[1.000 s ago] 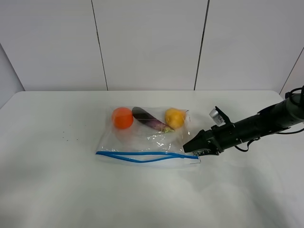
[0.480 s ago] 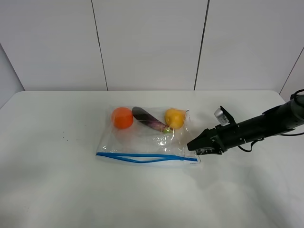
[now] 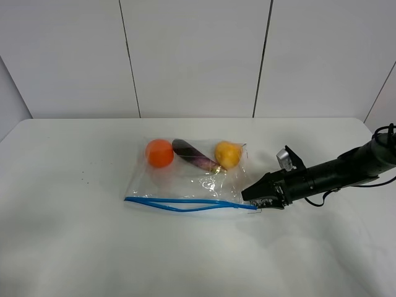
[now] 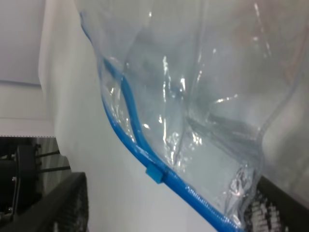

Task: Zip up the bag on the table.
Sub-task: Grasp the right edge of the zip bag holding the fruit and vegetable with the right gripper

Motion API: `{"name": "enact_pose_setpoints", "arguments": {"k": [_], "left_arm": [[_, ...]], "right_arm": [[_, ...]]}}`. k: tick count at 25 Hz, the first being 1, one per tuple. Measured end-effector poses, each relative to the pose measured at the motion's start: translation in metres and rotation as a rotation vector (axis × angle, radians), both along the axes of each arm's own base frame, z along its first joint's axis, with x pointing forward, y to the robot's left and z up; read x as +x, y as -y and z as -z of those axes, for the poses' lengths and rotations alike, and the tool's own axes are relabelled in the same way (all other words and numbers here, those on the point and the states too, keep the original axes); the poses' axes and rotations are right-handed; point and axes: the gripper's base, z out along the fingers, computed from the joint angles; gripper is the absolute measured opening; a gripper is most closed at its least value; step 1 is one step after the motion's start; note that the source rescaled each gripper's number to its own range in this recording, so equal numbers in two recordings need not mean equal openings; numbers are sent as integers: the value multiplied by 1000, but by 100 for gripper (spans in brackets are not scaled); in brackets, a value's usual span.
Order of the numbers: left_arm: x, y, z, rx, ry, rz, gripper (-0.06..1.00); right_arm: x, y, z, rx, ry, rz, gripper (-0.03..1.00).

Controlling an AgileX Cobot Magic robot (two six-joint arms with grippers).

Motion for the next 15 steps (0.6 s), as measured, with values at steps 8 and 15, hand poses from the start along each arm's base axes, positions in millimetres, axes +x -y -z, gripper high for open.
{"name": "enact_pose_setpoints", "arguments": {"k": [8,15], "left_arm": [[0,0,0,0,0,0,100],[0,0,0,0,0,0,100]], "right_arm": [[2,-1,0,17,0,26,51],[5,-1,-2,45,0,68,1]]}}
